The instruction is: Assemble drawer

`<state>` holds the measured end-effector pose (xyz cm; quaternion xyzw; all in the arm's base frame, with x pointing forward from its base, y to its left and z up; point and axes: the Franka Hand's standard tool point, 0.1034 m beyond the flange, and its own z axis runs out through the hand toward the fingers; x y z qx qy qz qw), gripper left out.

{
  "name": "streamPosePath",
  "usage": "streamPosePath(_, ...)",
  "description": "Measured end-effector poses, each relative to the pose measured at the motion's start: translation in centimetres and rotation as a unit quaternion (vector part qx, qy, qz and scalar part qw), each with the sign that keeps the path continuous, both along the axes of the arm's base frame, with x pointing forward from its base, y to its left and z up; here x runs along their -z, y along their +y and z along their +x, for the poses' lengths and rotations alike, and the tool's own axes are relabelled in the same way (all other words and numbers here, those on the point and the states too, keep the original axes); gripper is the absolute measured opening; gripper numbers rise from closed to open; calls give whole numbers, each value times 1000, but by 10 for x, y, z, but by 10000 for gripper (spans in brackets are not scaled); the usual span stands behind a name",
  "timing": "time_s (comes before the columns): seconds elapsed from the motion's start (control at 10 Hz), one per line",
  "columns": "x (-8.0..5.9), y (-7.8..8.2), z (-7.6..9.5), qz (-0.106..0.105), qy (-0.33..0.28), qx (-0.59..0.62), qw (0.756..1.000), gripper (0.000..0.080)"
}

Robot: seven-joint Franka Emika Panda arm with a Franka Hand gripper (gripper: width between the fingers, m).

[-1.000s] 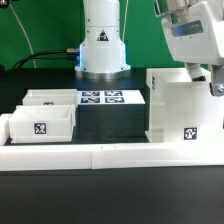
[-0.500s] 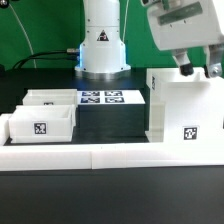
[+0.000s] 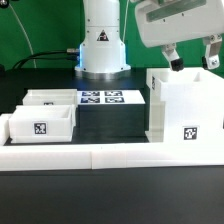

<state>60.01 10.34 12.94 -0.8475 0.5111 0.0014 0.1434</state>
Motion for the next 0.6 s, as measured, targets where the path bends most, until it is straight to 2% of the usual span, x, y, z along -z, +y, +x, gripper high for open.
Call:
streamPosePath(0.2, -8, -6, -6, -24, -15, -136, 990, 649)
streamPosePath(0.4, -13, -20, -11, -43, -44, -244, 968, 649)
streamPosePath(0.6, -15, -42, -17, -45, -63, -295, 952, 649)
